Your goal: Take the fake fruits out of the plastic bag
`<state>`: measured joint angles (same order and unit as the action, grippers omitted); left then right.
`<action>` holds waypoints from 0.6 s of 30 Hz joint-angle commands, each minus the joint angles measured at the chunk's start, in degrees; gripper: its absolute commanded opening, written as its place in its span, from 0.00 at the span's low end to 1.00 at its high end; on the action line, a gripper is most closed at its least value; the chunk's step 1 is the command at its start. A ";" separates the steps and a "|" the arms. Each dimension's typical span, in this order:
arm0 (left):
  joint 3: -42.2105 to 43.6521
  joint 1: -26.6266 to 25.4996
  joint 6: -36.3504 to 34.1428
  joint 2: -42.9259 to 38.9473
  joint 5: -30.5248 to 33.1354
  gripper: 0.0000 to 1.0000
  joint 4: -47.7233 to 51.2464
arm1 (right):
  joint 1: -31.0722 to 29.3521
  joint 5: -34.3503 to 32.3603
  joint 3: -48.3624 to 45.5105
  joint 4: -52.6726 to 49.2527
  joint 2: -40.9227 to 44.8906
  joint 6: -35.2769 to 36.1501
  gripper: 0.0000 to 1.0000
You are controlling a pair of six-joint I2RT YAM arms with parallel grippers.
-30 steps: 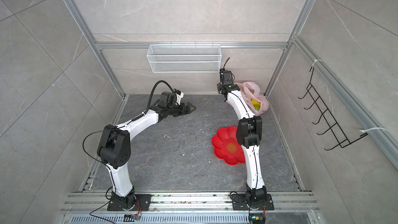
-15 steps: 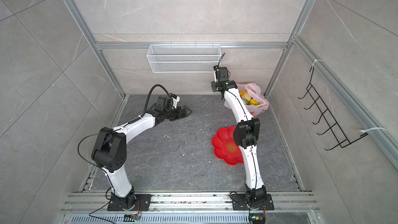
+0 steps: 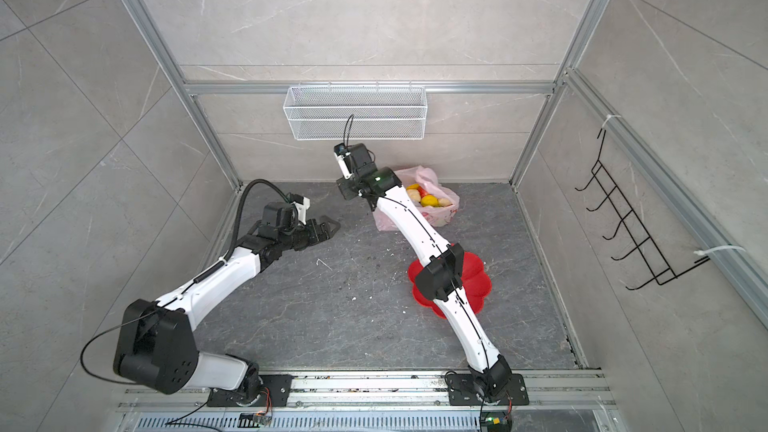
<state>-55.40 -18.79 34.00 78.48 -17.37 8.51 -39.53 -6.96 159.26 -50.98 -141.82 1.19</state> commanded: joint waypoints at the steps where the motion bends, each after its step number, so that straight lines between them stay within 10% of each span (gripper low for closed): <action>1: 3.27 0.82 -0.17 -7.89 3.40 0.97 4.37 | -3.57 0.31 2.71 -1.69 -0.39 -5.14 0.06; 10: 14.47 1.10 2.88 -27.39 7.43 0.99 10.26 | -12.04 -3.89 5.24 -2.52 -0.11 -13.78 0.19; 18: 15.94 -0.50 6.47 -25.60 9.49 0.98 3.64 | -11.87 -5.40 4.13 -6.07 1.73 -15.55 0.51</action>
<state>-38.39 -18.28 38.48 51.68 -9.85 16.67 -51.90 -10.28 163.28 -53.65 -142.06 -12.43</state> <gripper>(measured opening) 0.984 0.491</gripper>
